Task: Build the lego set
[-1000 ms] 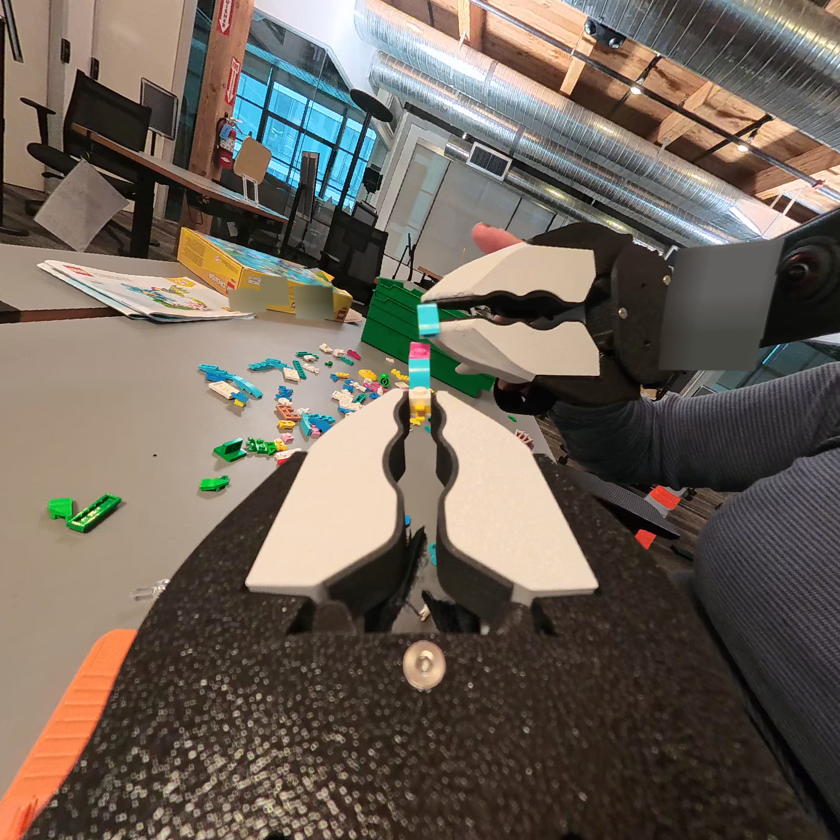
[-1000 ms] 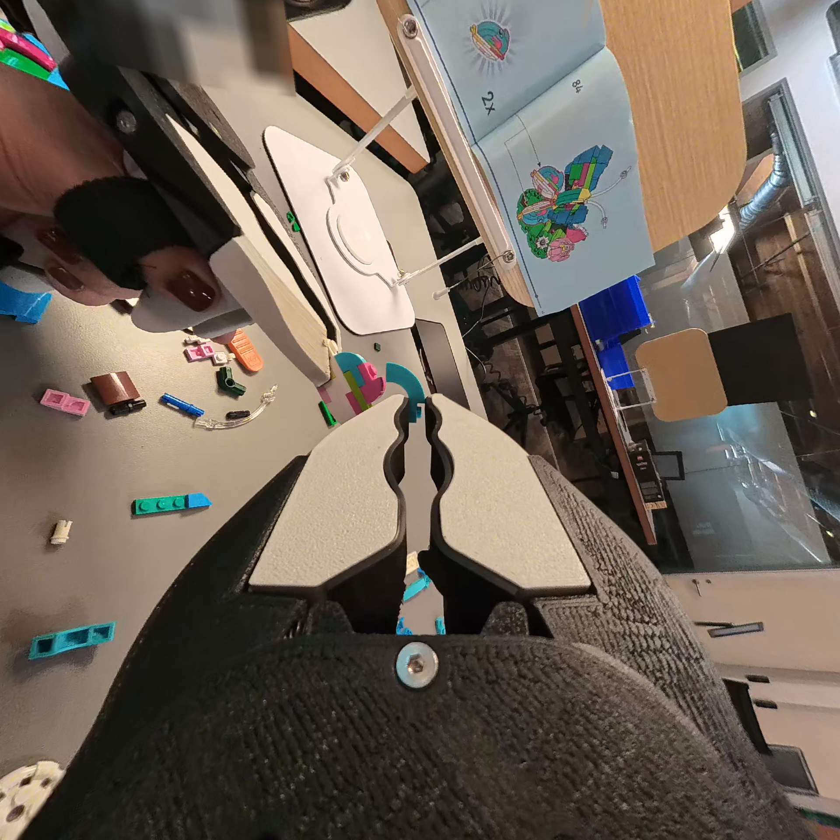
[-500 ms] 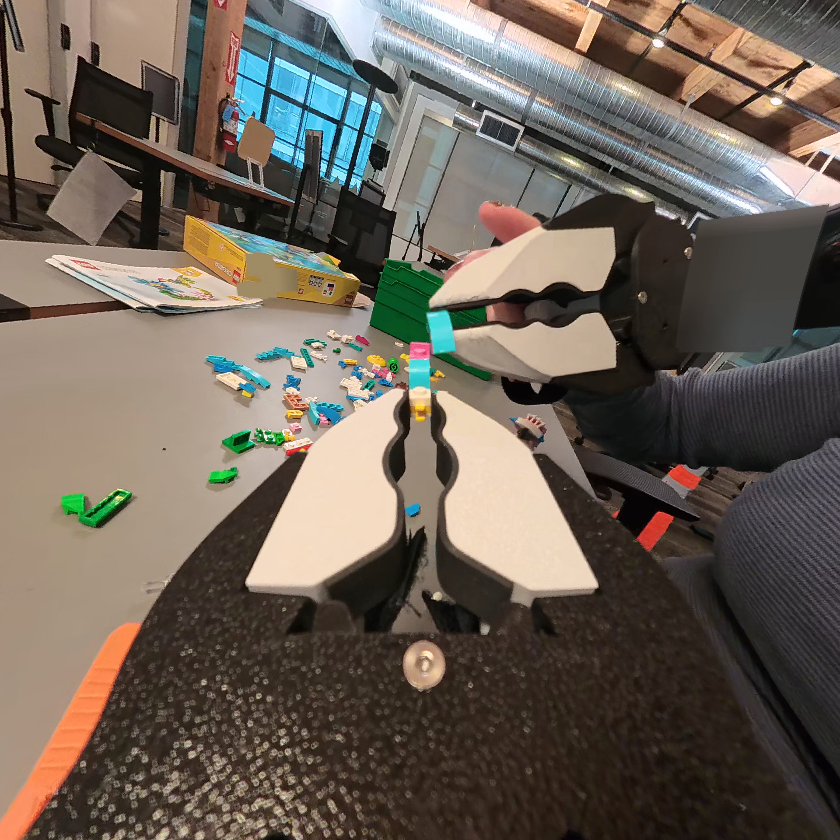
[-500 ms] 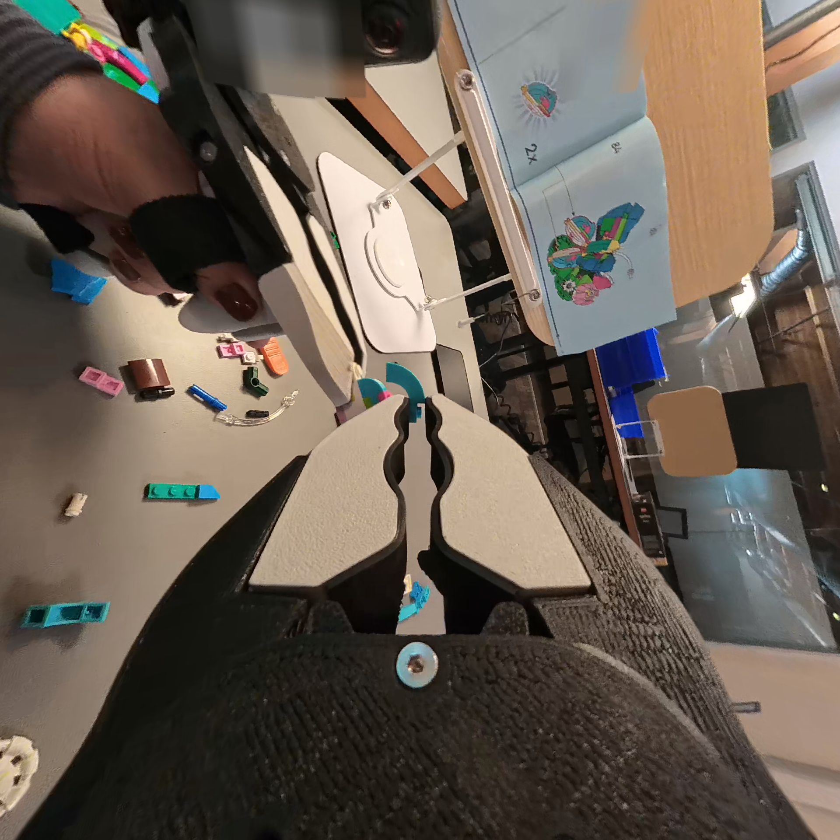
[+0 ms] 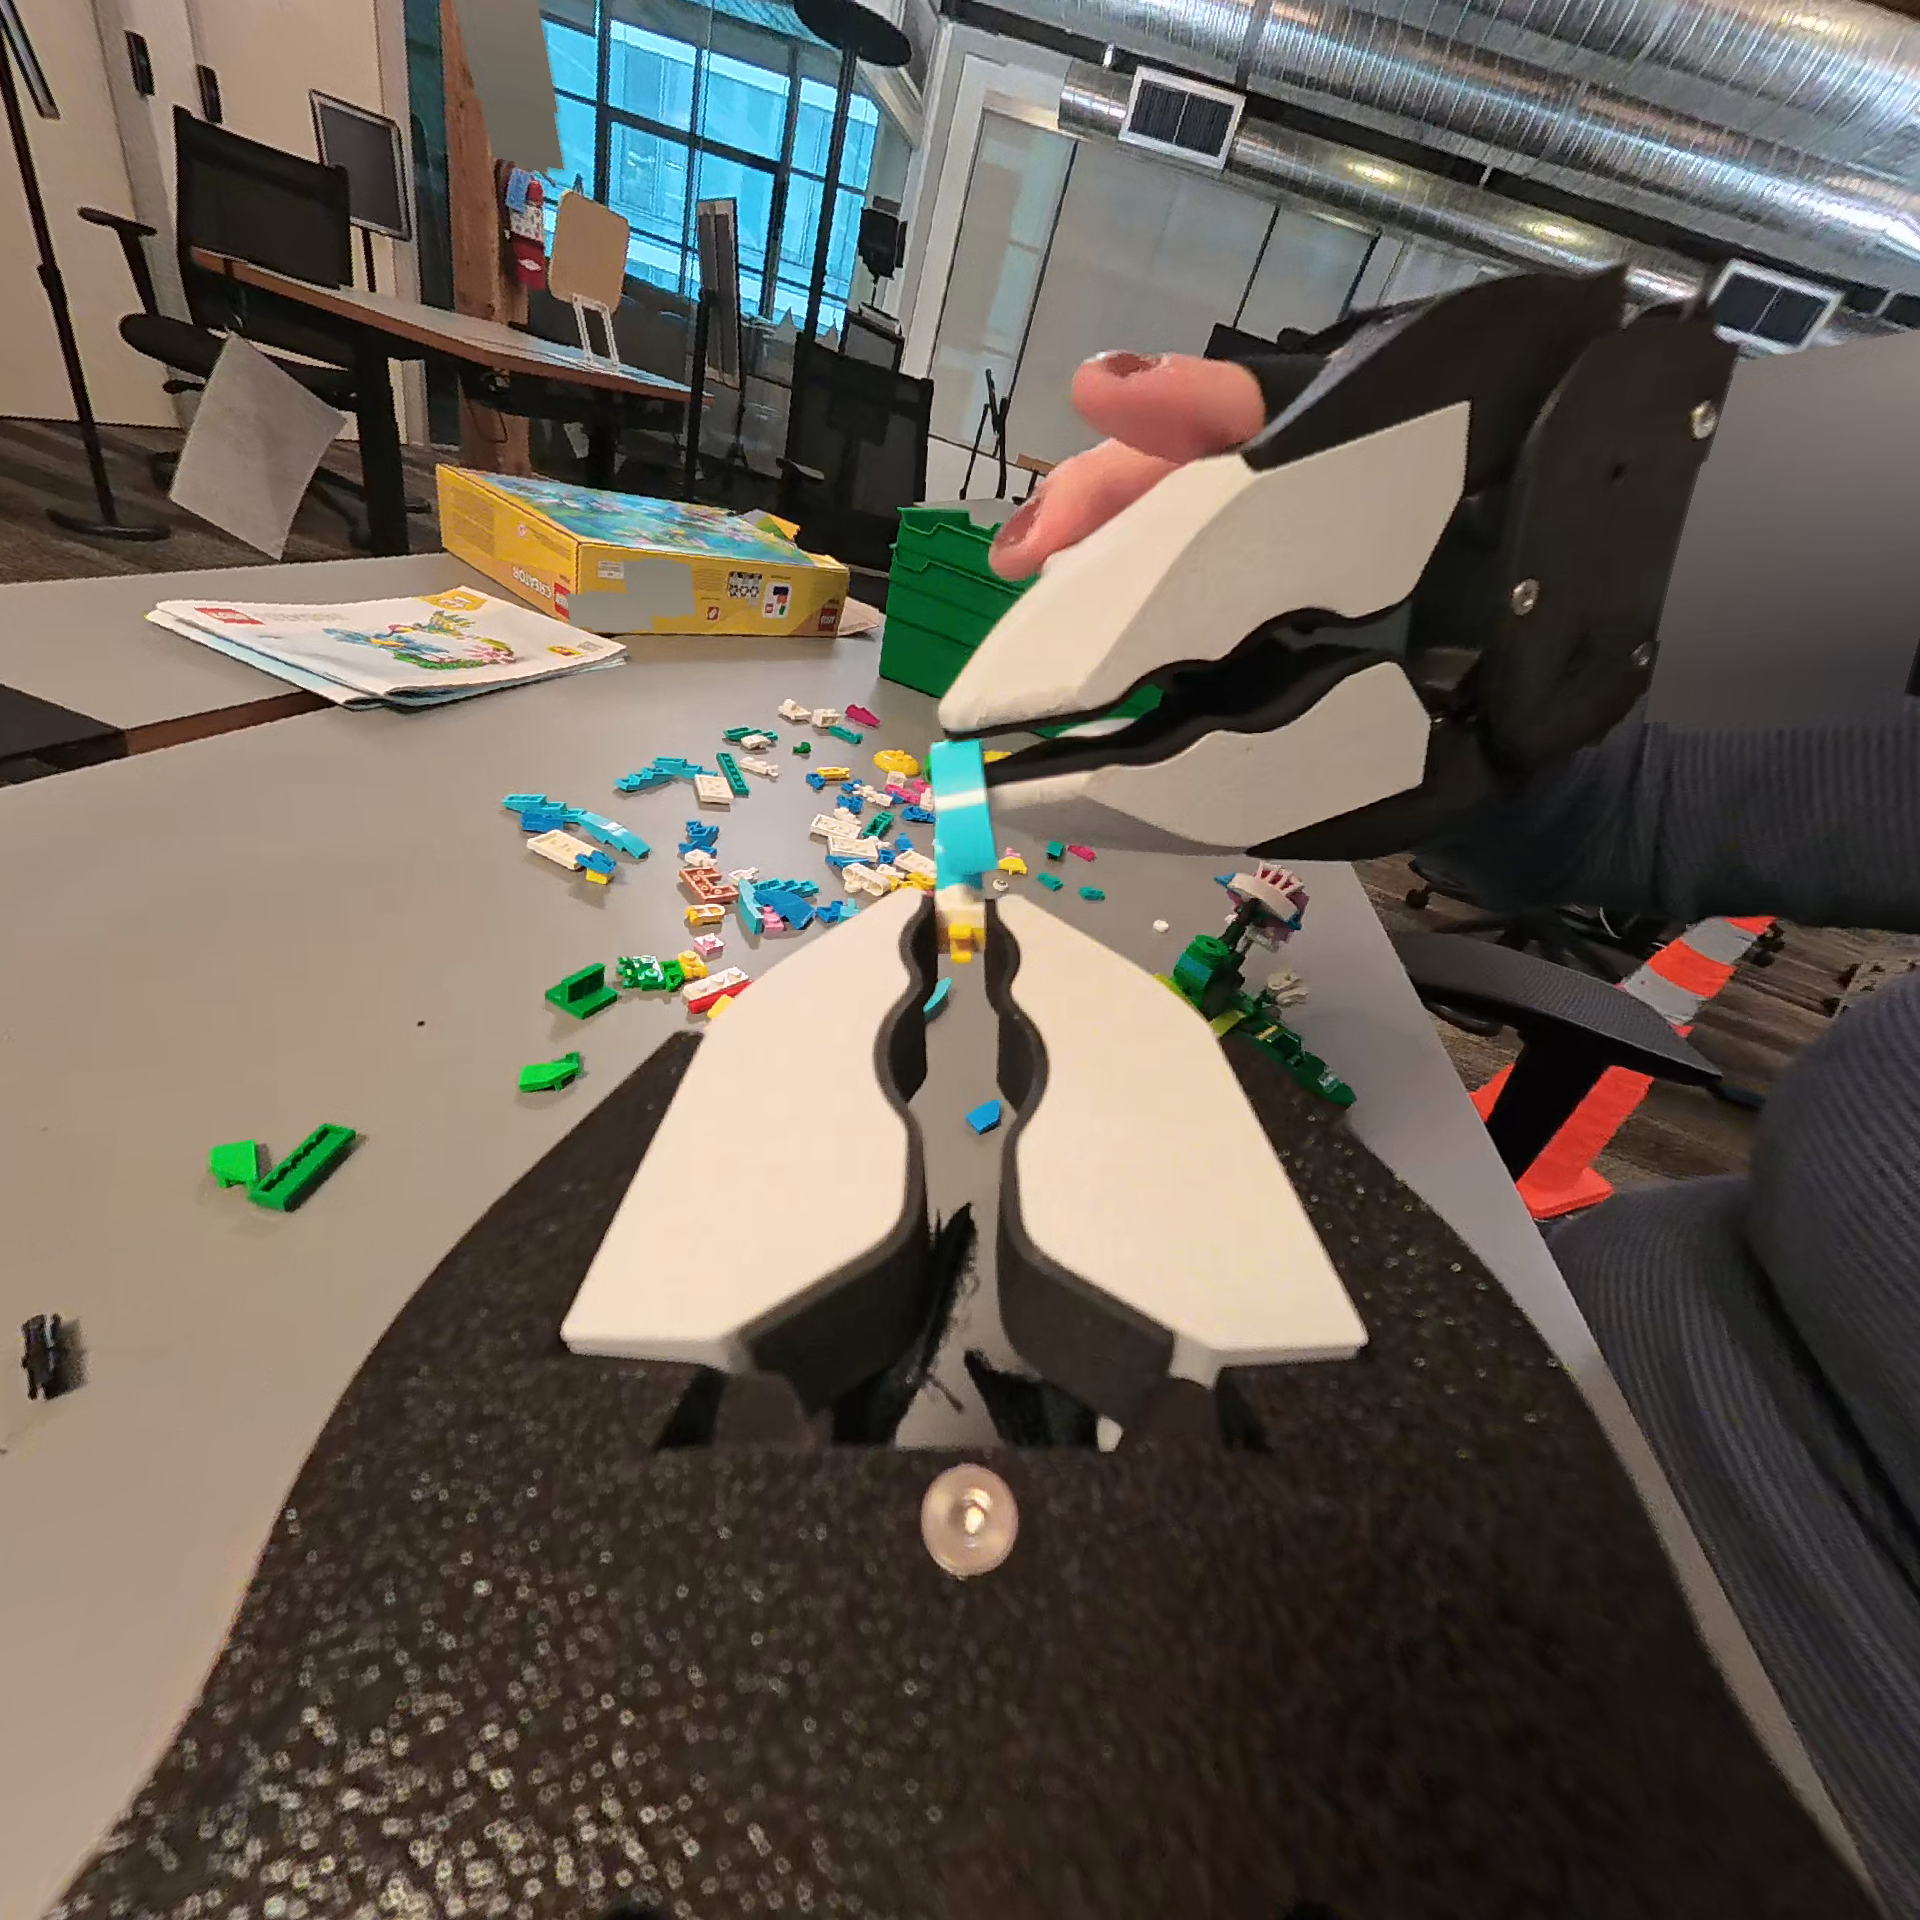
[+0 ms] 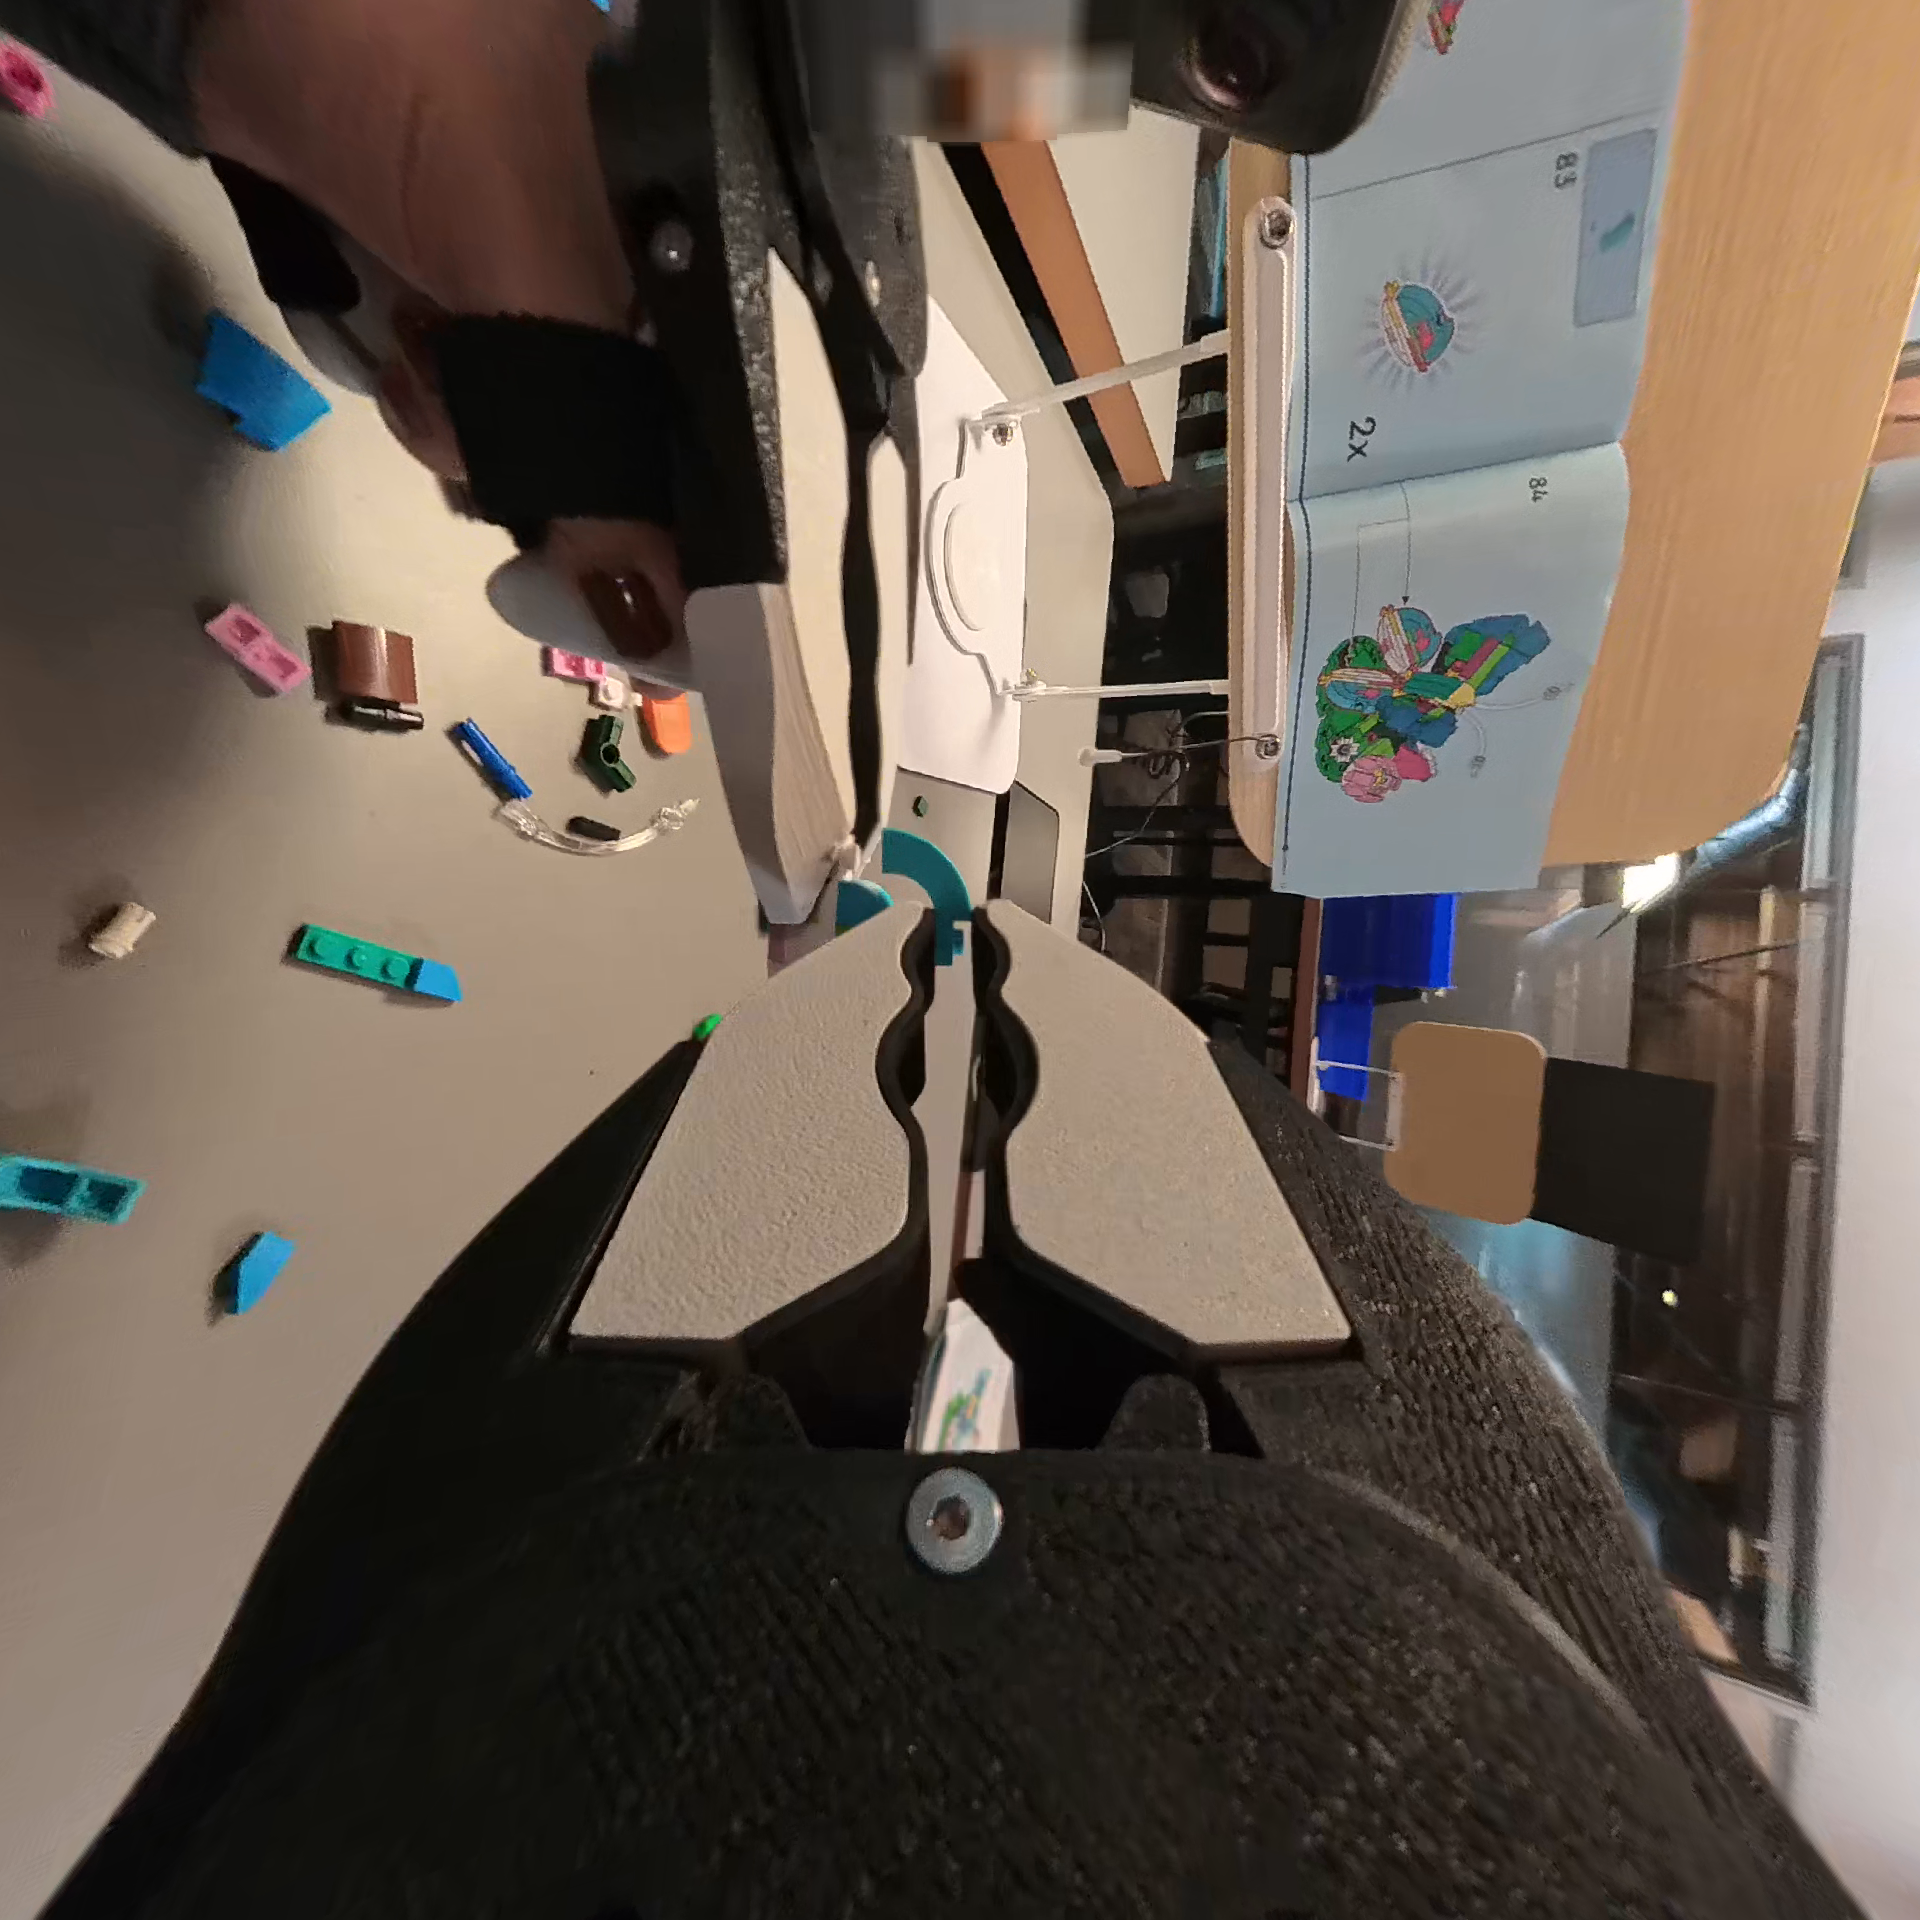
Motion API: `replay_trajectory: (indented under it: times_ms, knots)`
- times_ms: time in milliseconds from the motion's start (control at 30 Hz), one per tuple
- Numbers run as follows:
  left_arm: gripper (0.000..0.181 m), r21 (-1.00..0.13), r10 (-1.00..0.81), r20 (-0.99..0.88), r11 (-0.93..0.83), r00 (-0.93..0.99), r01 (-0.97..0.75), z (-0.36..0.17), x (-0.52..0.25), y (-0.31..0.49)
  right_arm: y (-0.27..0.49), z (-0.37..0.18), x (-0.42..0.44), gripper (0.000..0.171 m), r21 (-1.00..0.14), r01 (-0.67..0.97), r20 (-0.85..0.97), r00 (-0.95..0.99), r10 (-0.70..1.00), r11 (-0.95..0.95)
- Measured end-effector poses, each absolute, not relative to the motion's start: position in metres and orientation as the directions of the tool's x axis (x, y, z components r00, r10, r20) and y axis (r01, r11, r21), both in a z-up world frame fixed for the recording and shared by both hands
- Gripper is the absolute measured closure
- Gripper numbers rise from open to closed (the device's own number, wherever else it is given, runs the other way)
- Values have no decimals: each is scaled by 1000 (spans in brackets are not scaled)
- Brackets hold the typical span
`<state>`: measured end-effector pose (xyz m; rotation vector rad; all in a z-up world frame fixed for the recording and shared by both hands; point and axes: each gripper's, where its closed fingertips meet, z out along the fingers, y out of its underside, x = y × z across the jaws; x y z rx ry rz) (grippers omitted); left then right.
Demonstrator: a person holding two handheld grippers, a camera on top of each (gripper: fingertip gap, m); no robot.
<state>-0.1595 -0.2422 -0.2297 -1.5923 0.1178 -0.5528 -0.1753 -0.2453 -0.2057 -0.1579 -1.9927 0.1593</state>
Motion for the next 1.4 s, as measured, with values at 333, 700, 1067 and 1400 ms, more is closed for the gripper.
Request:
replay_trajectory:
  times_ms: [333,700,1067,1400]
  knots:
    - [173,-965,-398,263,-115,879,236,-232,-158,-241,-247,-209,-171,166,161,-55,899,-403,-170,985]
    - [173,-957,-421,289,-104,860,271,-226,-157,-244,-247,-205,-168,166,-99,-68,867,-496,52,993]
    - [173,-961,-418,275,-102,866,256,-226,-156,-244,-242,-199,-177,167,-86,4,893,-443,79,996]
    - [173,-960,-365,280,-107,888,258,-228,-166,-244,-222,-195,-174,167,-123,110,872,-463,160,986]
